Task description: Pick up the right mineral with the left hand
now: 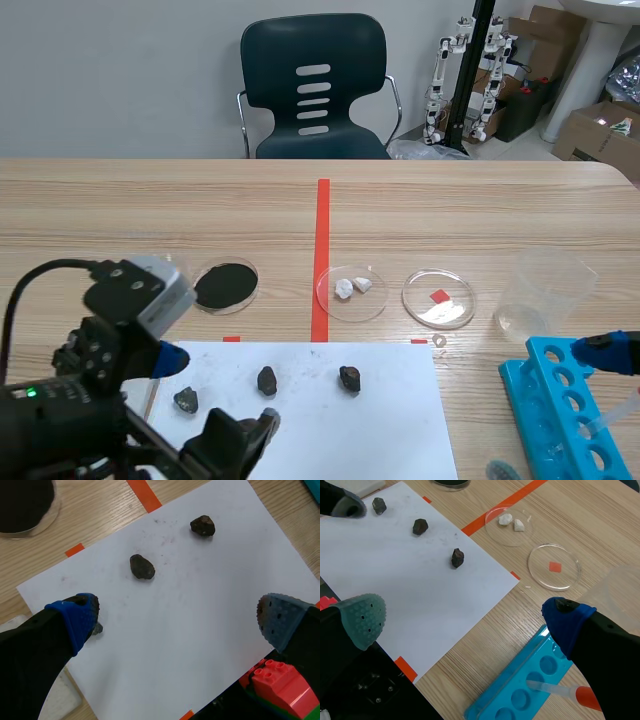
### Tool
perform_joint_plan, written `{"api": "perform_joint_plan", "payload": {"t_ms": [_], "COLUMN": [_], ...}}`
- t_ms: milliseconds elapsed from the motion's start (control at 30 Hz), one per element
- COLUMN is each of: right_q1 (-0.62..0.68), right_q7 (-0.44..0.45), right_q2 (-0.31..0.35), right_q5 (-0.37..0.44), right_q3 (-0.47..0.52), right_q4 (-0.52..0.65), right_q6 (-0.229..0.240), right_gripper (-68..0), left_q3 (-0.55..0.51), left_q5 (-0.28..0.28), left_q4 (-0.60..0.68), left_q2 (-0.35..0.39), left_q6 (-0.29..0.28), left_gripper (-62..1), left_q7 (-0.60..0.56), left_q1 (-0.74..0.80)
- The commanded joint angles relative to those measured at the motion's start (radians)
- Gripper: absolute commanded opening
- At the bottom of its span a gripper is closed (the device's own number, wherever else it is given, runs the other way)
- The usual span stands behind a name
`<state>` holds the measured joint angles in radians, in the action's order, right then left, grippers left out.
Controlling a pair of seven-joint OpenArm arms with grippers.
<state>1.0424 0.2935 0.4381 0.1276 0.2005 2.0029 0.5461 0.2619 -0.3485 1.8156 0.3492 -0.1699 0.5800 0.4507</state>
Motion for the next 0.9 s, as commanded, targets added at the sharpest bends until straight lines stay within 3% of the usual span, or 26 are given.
{"api": "perform_joint_plan", "payload": {"t_ms": [0, 167, 400, 700, 867], "right_q1": [0.002, 0.002, 0.002, 0.002, 0.002], "right_q7": [0.019, 0.019, 0.019, 0.019, 0.019], "right_q2": [0.000, 0.000, 0.000, 0.000, 0.000], "right_q5": [0.011, 0.011, 0.011, 0.011, 0.011], "right_q3": [-0.003, -0.003, -0.003, -0.003, -0.003], "right_q4": [0.014, 0.014, 0.014, 0.014, 0.014], "right_q6": [0.003, 0.003, 0.003, 0.003, 0.003], "right_gripper": [0.4, 0.4, 0.4, 0.4, 0.4], "left_q3": [0.039, 0.187, 0.356, 0.455, 0.473], "left_q5": [-0.007, -0.003, 0.001, 0.001, 0.001], "left_q4": [0.022, 0.022, 0.006, -0.134, -0.258], "left_q2": [-0.005, -0.005, -0.015, -0.120, -0.196], "left_q6": [0.054, 0.238, 0.415, 0.512, 0.612], "left_gripper": [1.4, 1.4, 1.4, 1.4, 1.4], "left_q7": [0.016, 0.138, 0.296, 0.434, 0.500], "left_q1": [-0.039, -0.187, -0.391, -0.574, -0.638]}}
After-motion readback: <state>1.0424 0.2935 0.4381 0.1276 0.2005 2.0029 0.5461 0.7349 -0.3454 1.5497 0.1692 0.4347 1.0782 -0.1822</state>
